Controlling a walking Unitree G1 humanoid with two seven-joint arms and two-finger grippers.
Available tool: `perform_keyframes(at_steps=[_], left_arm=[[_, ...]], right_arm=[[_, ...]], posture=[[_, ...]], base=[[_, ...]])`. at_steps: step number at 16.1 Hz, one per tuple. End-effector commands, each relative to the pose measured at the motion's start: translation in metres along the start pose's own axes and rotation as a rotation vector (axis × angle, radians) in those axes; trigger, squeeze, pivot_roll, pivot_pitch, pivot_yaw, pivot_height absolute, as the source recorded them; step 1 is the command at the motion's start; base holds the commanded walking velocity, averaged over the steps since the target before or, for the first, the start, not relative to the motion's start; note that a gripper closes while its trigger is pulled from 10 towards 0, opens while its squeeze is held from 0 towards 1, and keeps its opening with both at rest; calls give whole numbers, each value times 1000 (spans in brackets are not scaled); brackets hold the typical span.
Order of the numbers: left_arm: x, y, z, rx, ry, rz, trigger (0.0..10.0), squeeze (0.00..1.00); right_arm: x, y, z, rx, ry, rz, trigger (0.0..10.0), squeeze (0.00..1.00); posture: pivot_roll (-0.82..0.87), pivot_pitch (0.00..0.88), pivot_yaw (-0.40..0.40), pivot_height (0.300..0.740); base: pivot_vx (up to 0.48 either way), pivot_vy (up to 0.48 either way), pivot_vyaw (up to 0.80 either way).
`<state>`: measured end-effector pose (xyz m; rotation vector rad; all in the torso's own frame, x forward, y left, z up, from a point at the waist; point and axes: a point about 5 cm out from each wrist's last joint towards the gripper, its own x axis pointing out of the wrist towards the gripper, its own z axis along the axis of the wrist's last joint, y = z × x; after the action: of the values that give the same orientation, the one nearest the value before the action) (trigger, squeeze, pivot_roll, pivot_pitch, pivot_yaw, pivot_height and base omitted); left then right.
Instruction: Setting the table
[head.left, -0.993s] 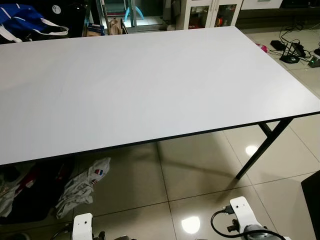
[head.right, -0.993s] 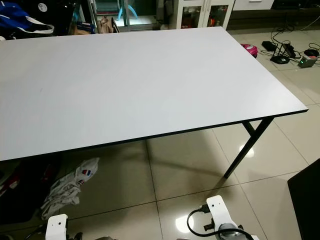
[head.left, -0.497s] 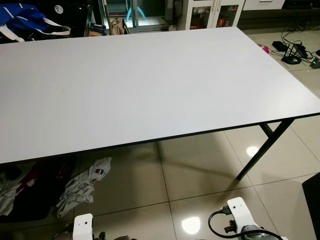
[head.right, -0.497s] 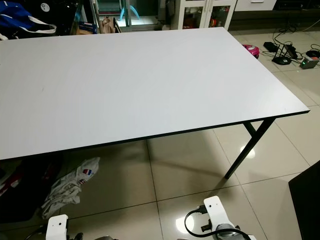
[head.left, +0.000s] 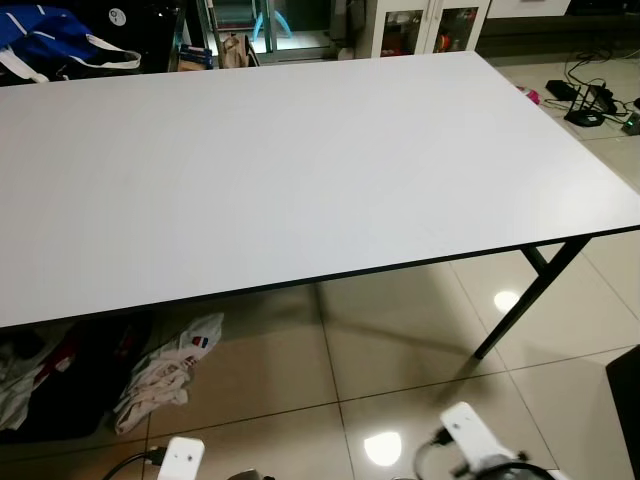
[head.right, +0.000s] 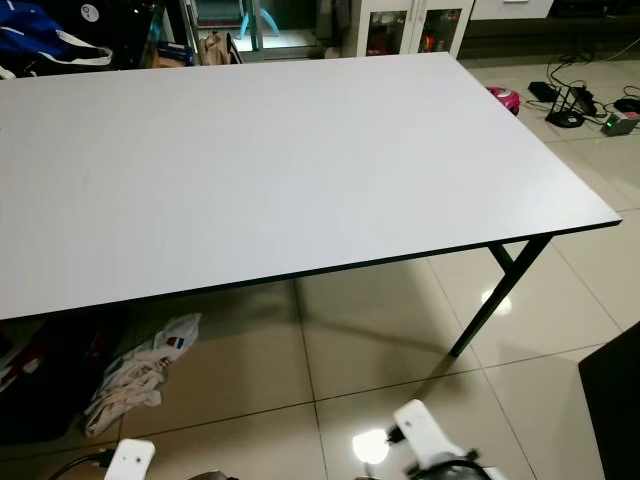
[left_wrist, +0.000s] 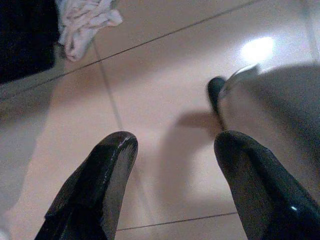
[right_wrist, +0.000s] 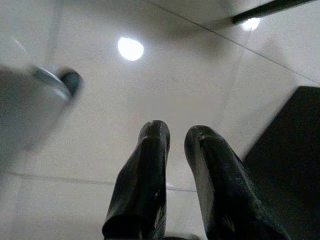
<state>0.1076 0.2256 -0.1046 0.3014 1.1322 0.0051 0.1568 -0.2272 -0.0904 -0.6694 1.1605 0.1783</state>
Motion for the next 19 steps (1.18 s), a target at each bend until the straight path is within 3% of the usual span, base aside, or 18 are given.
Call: perform_keyframes(at_steps=[1, 2, 3, 4, 5, 6, 7, 9, 10, 11, 12, 13, 14, 15, 17, 19], left_arm=[[-1, 8, -7, 110, 30, 32, 10000, 0], [-2, 14, -10, 160, 49, 64, 10000, 0], [-2, 19, -10, 407, 50, 86, 10000, 0], [-2, 21, -9, 475, 43, 90, 10000, 0], [-2, 28, -7, 442, 38, 129, 10000, 0], [-3, 43, -4, 185, 37, 202, 10000, 0], [-8, 73, -6, -243, 29, 316, 10000, 0], [-13, 92, -12, -433, 31, 379, 10000, 0], [-16, 100, -16, -509, 30, 401, 10000, 0], [-16, 102, -15, -369, 41, 385, 10000, 0], [-16, 101, -15, -281, 47, 369, 10000, 0], [-16, 99, -17, -250, 53, 359, 10000, 0], [-15, 92, -19, -160, 64, 331, 10000, 0], [-13, 84, -21, -8, 76, 292, 10000, 0], [-13, 76, -24, 168, 92, 254, 10000, 0], [-15, 79, -31, 99, 109, 258, 10000, 0]], right_arm=[[-1, -17, -19, -169, 52, -58, 10000, 0], [-2, -27, -25, -435, 59, -86, 10000, 0], [-3, -34, -28, -630, 57, -101, 10000, 0], [-3, -37, -29, -635, 59, -107, 10000, 0], [-4, -43, -29, -564, 64, -128, 10000, 0], [-4, -48, -28, -251, 58, -146, 10000, 0], [-6, -67, -26, 342, 54, -229, 10000, 0], [-8, -81, -26, 703, 36, -277, 10000, 0], [-9, -86, -30, 952, 32, -288, 10000, 0], [-9, -85, -31, 866, 47, -282, 10000, 0], [-8, -83, -30, 677, 55, -271, 10000, 0], [-8, -81, -28, 564, 53, -259, 10000, 0], [-7, -75, -26, 392, 52, -242, 10000, 0], [-6, -71, -25, 256, 52, -228, 10000, 0], [-6, -69, -25, 136, 55, -204, 10000, 0], [-9, -82, -34, 110, 83, -215, 10000, 0]], posture=[[-98, 70, 9, 740], [-100, 67, 5, 740], [-97, 63, 0, 740], [-97, 63, 1, 740], [-100, 63, 4, 740], [-104, 57, 4, 740], [-104, 54, 2, 740], [-105, 53, 0, 740], [-101, 51, -1, 740], [-102, 50, 0, 740], [-101, 51, -1, 740], [-101, 52, -2, 740], [-102, 48, -2, 740], [-102, 52, -2, 740], [-103, 56, -3, 740], [-109, 64, 1, 740]], base=[[0, 0, 0], [0, 0, 0], [0, 0, 0], [0, 0, 0], [0, 0, 0], [0, 0, 0], [0, 0, 0], [0, 0, 0], [0, 0, 0], [0, 0, 0], [0, 0, 0], [0, 0, 0], [0, 0, 0], [0, 0, 0], [0, 0, 0], [0, 0, 0]])
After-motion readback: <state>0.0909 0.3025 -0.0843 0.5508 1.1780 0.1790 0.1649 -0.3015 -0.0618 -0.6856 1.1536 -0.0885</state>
